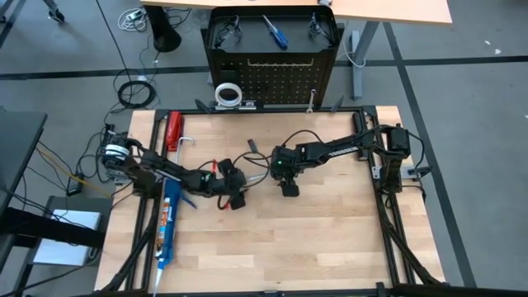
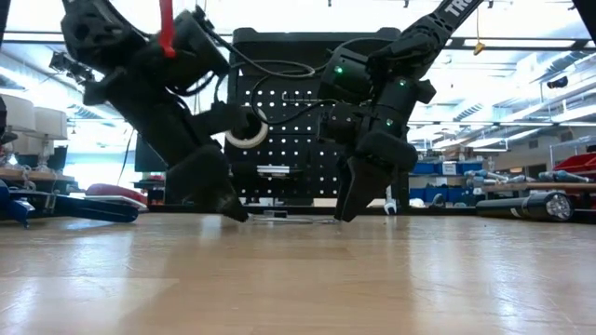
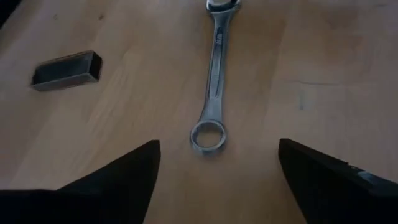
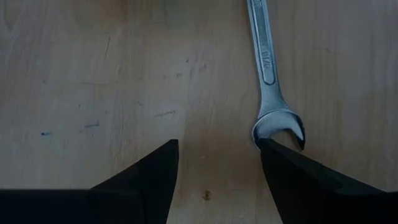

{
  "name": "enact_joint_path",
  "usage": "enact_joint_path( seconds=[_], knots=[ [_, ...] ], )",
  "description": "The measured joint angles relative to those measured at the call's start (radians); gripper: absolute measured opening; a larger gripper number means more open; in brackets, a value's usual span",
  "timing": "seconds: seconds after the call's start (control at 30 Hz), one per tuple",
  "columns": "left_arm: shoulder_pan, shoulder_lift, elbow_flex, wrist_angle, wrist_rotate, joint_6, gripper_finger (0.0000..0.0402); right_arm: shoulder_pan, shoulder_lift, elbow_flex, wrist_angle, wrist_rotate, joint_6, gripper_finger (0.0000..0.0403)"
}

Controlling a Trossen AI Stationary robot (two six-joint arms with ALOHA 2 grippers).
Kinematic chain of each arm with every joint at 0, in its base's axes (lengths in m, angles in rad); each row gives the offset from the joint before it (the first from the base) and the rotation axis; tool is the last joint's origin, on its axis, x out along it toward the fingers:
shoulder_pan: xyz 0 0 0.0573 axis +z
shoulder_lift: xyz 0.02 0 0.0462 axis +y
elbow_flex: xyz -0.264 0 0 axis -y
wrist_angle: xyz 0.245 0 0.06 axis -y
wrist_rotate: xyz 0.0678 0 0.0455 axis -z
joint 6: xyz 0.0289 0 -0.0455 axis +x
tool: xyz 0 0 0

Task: Hang tools onto peg board
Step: Hang the wrench onto the black pegboard

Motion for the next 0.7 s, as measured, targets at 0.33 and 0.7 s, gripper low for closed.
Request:
enact_joint_path(
  seconds=[0.33,0.7],
  knots=[
    [0.06,0.095,0.003,0.143,0.11,0.031,0.0289,0.0,0.001,-0.001,0.004,-0.004,-0.01,0.0236],
    [0.062,0.095,0.005,0.101,0.156,0.038,0.0076,0.0,0.001,-0.001,0.007,-0.003,-0.027,0.0236]
  ],
)
